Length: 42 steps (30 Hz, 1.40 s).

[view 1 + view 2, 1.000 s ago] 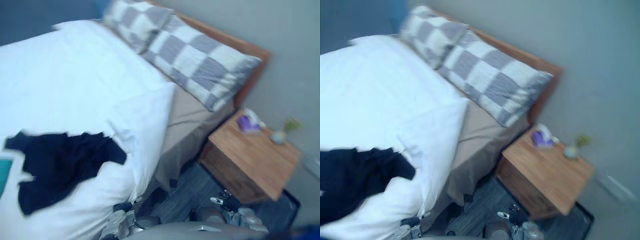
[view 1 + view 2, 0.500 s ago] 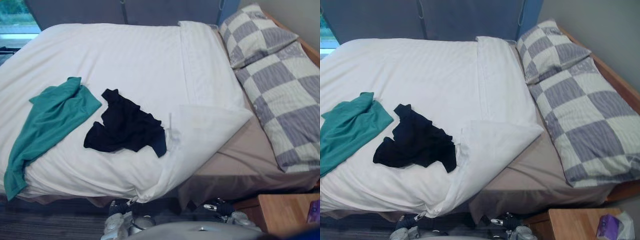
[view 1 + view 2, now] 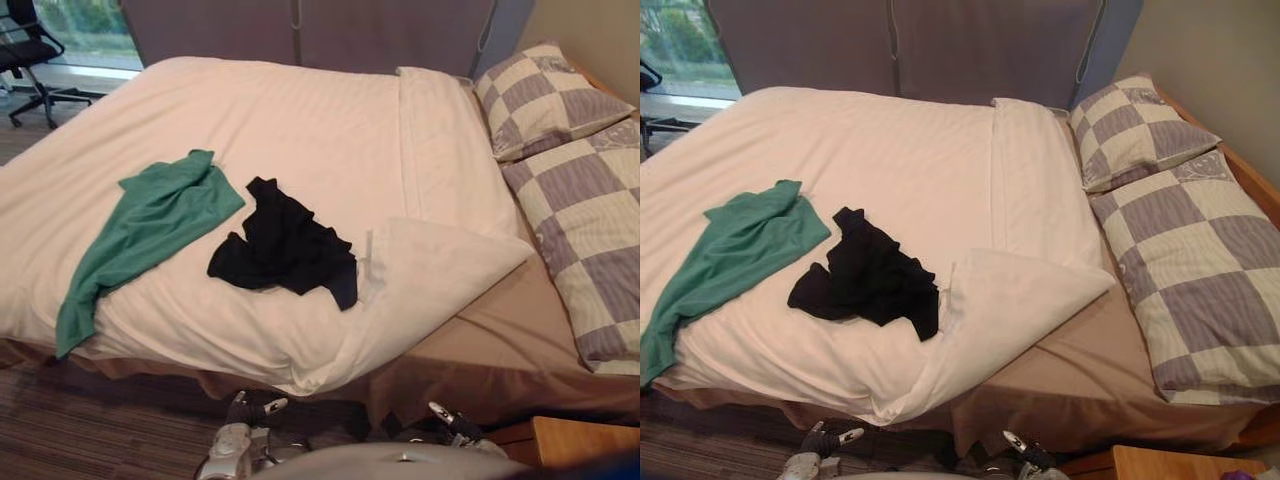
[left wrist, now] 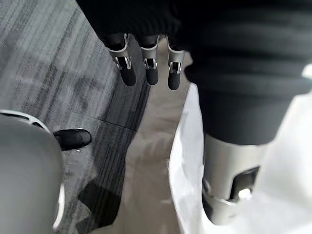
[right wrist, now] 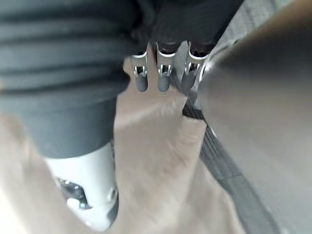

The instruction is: Tidy the bed and pick cloth on bed and put in laundry

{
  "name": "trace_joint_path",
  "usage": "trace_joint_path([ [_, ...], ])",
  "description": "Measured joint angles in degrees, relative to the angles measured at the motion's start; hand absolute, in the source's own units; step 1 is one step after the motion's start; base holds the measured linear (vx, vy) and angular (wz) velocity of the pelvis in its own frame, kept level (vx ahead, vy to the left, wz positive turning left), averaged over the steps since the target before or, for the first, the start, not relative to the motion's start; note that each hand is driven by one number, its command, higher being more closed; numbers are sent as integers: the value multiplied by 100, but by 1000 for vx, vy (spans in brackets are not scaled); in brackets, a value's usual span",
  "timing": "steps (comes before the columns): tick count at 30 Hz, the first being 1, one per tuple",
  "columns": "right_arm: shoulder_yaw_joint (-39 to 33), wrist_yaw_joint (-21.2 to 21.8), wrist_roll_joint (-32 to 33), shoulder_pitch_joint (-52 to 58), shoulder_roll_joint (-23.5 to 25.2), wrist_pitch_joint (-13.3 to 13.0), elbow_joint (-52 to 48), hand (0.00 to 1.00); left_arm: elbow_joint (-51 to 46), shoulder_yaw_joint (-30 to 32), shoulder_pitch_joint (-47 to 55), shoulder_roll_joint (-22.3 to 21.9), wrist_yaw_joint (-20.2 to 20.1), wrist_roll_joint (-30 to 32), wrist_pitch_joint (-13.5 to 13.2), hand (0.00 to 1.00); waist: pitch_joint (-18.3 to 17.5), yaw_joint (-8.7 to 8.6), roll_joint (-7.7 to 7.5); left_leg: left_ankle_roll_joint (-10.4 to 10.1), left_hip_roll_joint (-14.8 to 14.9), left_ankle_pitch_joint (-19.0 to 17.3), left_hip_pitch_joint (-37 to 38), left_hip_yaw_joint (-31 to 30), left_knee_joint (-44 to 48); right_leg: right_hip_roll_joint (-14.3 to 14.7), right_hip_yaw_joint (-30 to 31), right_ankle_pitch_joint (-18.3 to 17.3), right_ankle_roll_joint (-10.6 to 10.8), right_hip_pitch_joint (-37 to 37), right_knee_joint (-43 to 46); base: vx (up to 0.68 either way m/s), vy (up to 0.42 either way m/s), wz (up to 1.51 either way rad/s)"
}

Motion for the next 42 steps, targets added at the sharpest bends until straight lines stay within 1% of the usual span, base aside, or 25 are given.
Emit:
trace_joint_path([
  [3, -620, -587, 535, 64, 1, 69, 5, 0, 141, 202, 37, 78, 0, -33, 171, 0, -7, -14, -23, -2, 10, 1, -39, 421, 0, 99, 419, -2, 4, 77, -686, -77, 0, -83],
  [5, -1323, -1092, 745, 195, -5, 40, -86, 0, 242, 470, 70, 115, -4, -88, 321, 0, -30, -125, -60, -30, 10, 19, -146, 663, 0, 127, 555, -8, 12, 71, -1111, -55, -53, -56],
  [6, -1508, -1206, 759, 254, -17, -2, -131, 0, 242, 542, 93, 122, -6, -89, 332, 0, -36, -138, -70, -35, 10, 22, -176, 719, 0, 128, 591, -18, 20, 46, -1165, -38, -64, -43],
  [7, -1876, -1447, 856, 366, -69, -108, -244, 0, 237, 665, 97, 92, -19, -93, 379, 0, -57, -138, -110, -45, 13, 29, -210, 837, 0, 124, 606, -43, 27, 9, -1271, -28, -64, -44],
  [8, -2247, -1631, 883, 463, -138, -189, -465, 0, 234, 759, 95, 89, -46, -94, 448, 0, -44, -145, -105, -61, 1, 39, -213, 942, 0, 81, 614, -140, 62, 0, -1337, -23, -65, -42],
  [9, -2399, -1725, 903, 491, -214, -218, -577, 0, 234, 800, 99, 76, -54, -95, 478, 0, -39, -172, -107, -64, 2, 41, -207, 999, -1, 68, 635, -164, 72, 0, -1359, 0, -53, -28],
  [11, -2895, -2039, 761, 590, -634, -406, -1174, 0, 210, 875, 95, 69, -184, -271, 617, 0, -70, -207, -84, -63, 3, 48, -174, 1058, 0, 51, 613, -262, 157, -18, -1388, 30, -30, -4],
  [14, -3184, -2117, 523, 495, -1246, -532, -1880, 0, 202, 998, 60, 94, -293, -356, 674, 0, -141, -201, -147, -85, -13, 79, -204, 1170, -1, 12, 568, -252, 164, -30, -1409, 55, 12, 7],
  [16, -3261, -2103, 103, 73, -1847, -665, -2576, 0, 205, 1010, 155, 177, -412, -488, 710, 0, -261, -193, -289, -58, -25, 75, -219, 1168, 0, 19, 579, -159, 241, -9, -1385, 87, 40, 0],
  [17, -3237, -2086, -44, -52, -2003, -705, -2688, 0, 205, 1009, 181, 197, -424, -503, 710, 0, -307, -177, -332, -57, -24, 76, -221, 1162, 0, 34, 578, -143, 256, -10, -1385, 96, 35, 4],
  [20, -2484, -1963, -580, -931, -3022, -759, -2843, 0, 217, 777, 318, 366, -438, -534, 719, 0, -519, -165, -507, -49, -6, 68, -285, 1008, 4, 78, 573, -28, 218, -46, -1385, 72, 31, 13],
  [21, -2128, -1787, -666, -1389, -3414, -762, -2754, 0, 217, 729, 335, 375, -426, -561, 717, 0, -526, -164, -452, -38, -1, 78, -361, 958, 3, 87, 570, 28, 176, -111, -1392, 41, 43, 18],
  [22, -1910, -1641, -711, -1706, -3629, -760, -2637, 0, 220, 634, 350, 375, -416, -652, 719, 0, -523, -180, -450, -21, 1, 90, -359, 929, 4, 91, 568, 61, 130, -119, -1393, 13, 51, 19],
  [23, -1416, -1389, -732, -2217, -3939, -774, -2525, 0, 216, 495, 359, 397, -405, -745, 710, 0, -539, -181, -460, -13, -5, 114, -359, 868, 7, 96, 565, 104, 92, -113, -1392, -13, 42, 17],
  [24, -1219, -1273, -744, -2401, -4000, -834, -2573, 0, 216, 403, 369, 408, -380, -757, 703, 0, -518, -174, -381, -8, -13, 120, -372, 846, 7, 93, 558, 112, 92, -113, -1392, -19, 41, 22],
  [25, -947, -1171, -888, -2572, -3943, -952, -2987, 0, 214, 280, 365, 403, -345, -767, 694, 0, -528, -160, -340, 1, -20, 130, -376, 814, 7, 91, 545, 128, 75, -98, -1392, -24, 26, 25],
  [26, -744, -1143, -1102, -2590, -3739, -1021, -3626, 0, 211, 154, 377, 389, -287, -790, 668, 0, -530, -114, -303, 9, -24, 147, -377, 736, 8, 94, 518, 146, 53, -96, -1392, -31, 20, 33],
  [28, -326, -1142, -1629, -2616, -3251, -1016, -4599, 0, 209, 102, 448, 322, -232, -888, 653, 0, -462, -95, -137, 17, -32, 178, -402, 666, 7, 86, 446, 152, 50, -75, -1389, -48, 1, 28],
  [30, 77, -1107, -2038, -2648, -2937, -976, -4924, 0, 209, 90, 554, 269, -216, -887, 654, 0, -439, -88, -34, 25, -40, 205, -409, 616, 7, 82, 436, 151, 50, -70, -1395, -39, -20, 8],
  [32, 629, -982, -2572, -2671, -2656, -789, -5156, 0, 206, -32, 707, 204, -157, -870, 642, 0, -401, -85, 43, 29, -47, 259, -413, 500, 4, 90, 406, 148, 52, -39, -1408, -59, -32, 8],
  [34, 1115, -822, -2893, -2759, -2636, -582, -5233, 0, 200, -31, 706, 206, -149, -847, 620, 0, -396, -63, 54, 35, -69, 321, -459, 387, 2, 90, 280, 135, 45, -8, -1452, -101, -22, 19],
  [36, 1590, -694, -3190, -2966, -2541, -402, -5222, 0, 201, -27, 716, 230, -151, -830, 534, 0, -353, -42, 10, 58, -110, 385, -498, 311, 0, 66, 184, 49, 52, 20, -1485, -131, -40, 20],
  [37, 1858, -622, -3404, -3129, -2398, -252, -5209, 0, 192, -3, 705, 239, -153, -712, 486, 0, -304, 17, -31, 84, -129, 432, -501, 283, -3, 36, 166, -70, 47, 40, -1489, -153, -55, 10],
  [40, 2404, -438, -3766, -3474, -2163, 41, -4818, 0, 154, -2, 686, 200, -157, -565, 375, 0, -194, 84, 8, 94, -140, 489, -522, 75, -4, 10, -40, -163, 74, 125, -1474, -155, -39, 36],
  [42, 2667, -412, -3936, -3617, -2114, 203, -4594, 0, 56, -3, 706, 191, -159, -396, 315, 0, -135, 222, 9, 100, -121, 508, -599, 33, -3, 16, -102, -201, 56, 100, -1479, -124, -16, 33],
])
